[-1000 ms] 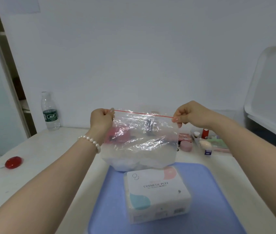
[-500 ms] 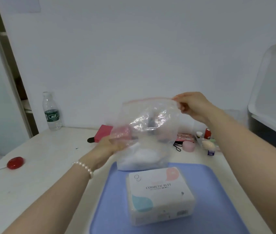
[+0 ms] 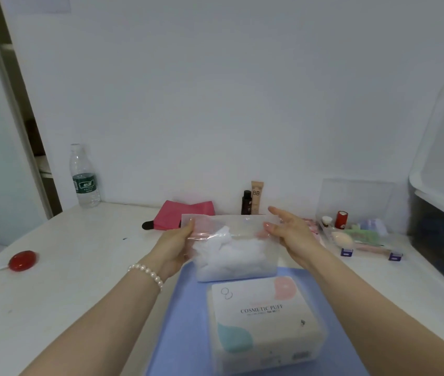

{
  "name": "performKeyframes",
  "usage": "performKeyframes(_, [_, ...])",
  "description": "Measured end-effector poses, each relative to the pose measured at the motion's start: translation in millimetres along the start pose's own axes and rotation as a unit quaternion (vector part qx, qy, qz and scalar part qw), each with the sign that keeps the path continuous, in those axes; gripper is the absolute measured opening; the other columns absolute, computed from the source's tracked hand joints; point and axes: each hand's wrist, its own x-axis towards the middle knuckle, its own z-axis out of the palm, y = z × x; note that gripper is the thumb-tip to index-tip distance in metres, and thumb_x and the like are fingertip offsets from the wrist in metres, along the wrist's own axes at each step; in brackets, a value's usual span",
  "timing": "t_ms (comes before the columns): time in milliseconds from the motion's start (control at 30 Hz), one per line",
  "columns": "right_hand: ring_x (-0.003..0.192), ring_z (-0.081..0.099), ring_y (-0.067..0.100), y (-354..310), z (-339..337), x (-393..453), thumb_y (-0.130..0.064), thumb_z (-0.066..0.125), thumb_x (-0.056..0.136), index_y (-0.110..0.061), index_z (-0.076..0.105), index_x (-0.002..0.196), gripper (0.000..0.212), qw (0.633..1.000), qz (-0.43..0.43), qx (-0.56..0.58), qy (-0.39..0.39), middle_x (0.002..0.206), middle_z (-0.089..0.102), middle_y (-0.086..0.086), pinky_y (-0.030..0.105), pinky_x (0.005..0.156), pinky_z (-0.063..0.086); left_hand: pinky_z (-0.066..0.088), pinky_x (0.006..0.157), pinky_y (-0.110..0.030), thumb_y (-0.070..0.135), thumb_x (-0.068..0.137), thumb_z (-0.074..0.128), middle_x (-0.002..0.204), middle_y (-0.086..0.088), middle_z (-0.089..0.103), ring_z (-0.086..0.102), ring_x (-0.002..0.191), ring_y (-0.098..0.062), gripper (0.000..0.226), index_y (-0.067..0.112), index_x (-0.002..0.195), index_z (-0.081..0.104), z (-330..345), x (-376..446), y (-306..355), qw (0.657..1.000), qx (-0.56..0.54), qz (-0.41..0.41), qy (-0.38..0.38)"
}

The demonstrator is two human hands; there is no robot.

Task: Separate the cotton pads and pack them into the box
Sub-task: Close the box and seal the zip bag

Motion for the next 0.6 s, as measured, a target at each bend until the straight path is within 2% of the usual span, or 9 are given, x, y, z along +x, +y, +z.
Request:
performKeyframes(67, [0.107,0.063,0.029,1,-3,-1,-0.011,0.069,0.082,-0.033,0.054,0.119,0.045,0.999,-0.023,-0.043,0.008,0.083,0.073,0.016,0.044,0.103,0.042,0.041,0.063,-0.026,0.029,0.088,0.065,0.062,0.004,0.064,0.059,0.065,-0.015,0.018,0.016,0.074,0.061,-10,5,0,0.996,-0.016,-0.045,0.078])
performKeyframes(133, [0.108,0.062,0.022,-3,-8,-5,-0.014,0.069,0.082,-0.037,0.054,0.118,0.046,0.996,-0.029,-0.079,-0.02,0.089,0.073,0.012,0.041,0.098,0.047,0.037,0.064,-0.026,0.031,0.085,0.066,0.062,0.007,0.064,0.058,0.072,-0.015,0.021,0.018,0.071,0.057,-23,11,1,0.989,-0.003,-0.037,0.141])
performKeyframes(200, [0.091,0.063,0.008,-13,-17,-9,-0.009,0.073,0.077,-0.034,0.05,0.126,0.06,0.99,-0.02,-0.12,-0.076,0.092,0.07,0.001,0.026,0.082,0.051,0.04,0.075,-0.027,0.04,0.084,0.065,0.092,0.004,0.064,0.055,0.091,-0.016,0.024,0.017,0.091,0.059,-27,16,3,0.982,0.059,0.062,0.17])
performKeyframes(267, [0.077,0.06,0.0,-21,-24,-11,-0.002,0.078,0.068,-0.029,0.05,0.128,0.071,0.967,-0.014,-0.217,-0.136,0.091,0.063,-0.009,0.015,0.072,0.046,0.037,0.089,-0.02,0.031,0.085,0.066,0.122,0.006,0.052,0.047,0.11,-0.011,0.039,0.02,0.12,0.052,-22,9,9,0.956,0.19,0.202,0.095])
performKeyframes(333, [0.082,0.055,0.005,-26,-27,-10,-0.013,0.085,0.062,-0.033,0.058,0.117,0.064,0.917,-0.016,-0.361,-0.167,0.093,0.057,-0.011,0.016,0.072,0.042,0.03,0.089,-0.005,0.014,0.082,0.069,0.133,0.009,0.043,0.039,0.12,-0.005,0.053,0.022,0.13,0.049,-15,0,13,0.897,0.355,0.256,-0.055])
performKeyframes(400, [0.082,0.05,0.01,-25,-27,-8,-0.029,0.087,0.06,-0.037,0.064,0.102,0.049,0.884,-0.015,-0.435,-0.17,0.087,0.051,-0.009,0.019,0.071,0.037,0.024,0.097,-0.008,0.027,0.07,0.076,0.14,0.014,0.039,0.031,0.13,0.0,0.059,0.031,0.124,0.054,-12,-3,10,0.851,0.445,0.213,-0.178])
performKeyframes(467, [0.088,0.05,0.004,-16,-31,-4,-0.032,0.084,0.064,-0.031,0.07,0.097,0.036,0.889,-0.015,-0.424,-0.172,0.09,0.051,-0.015,0.016,0.074,0.035,0.019,0.104,-0.017,0.057,0.049,0.072,0.143,0.02,0.034,0.027,0.131,0.003,0.075,0.04,0.119,0.053,-19,2,2,0.83,0.481,0.159,-0.236])
performKeyframes(533, [0.104,0.046,0.001,-6,-36,-3,-0.031,0.081,0.069,-0.021,0.071,0.1,0.034,0.906,-0.005,-0.393,-0.16,0.105,0.049,-0.019,0.017,0.087,0.031,0.023,0.108,-0.02,0.076,0.039,0.07,0.142,0.02,0.038,0.034,0.13,0.002,0.094,0.039,0.122,0.051,-28,8,-4,0.835,0.461,0.119,-0.278])
performKeyframes(600, [0.114,0.04,0.003,0,-39,2,-0.029,0.075,0.076,-0.02,0.072,0.093,0.019,0.931,0.002,-0.342,-0.129,0.117,0.047,-0.017,0.022,0.095,0.026,0.03,0.108,-0.019,0.077,0.039,0.074,0.132,0.019,0.052,0.045,0.125,0.002,0.098,0.032,0.123,0.053,-36,11,-8,0.86,0.4,0.097,-0.3])
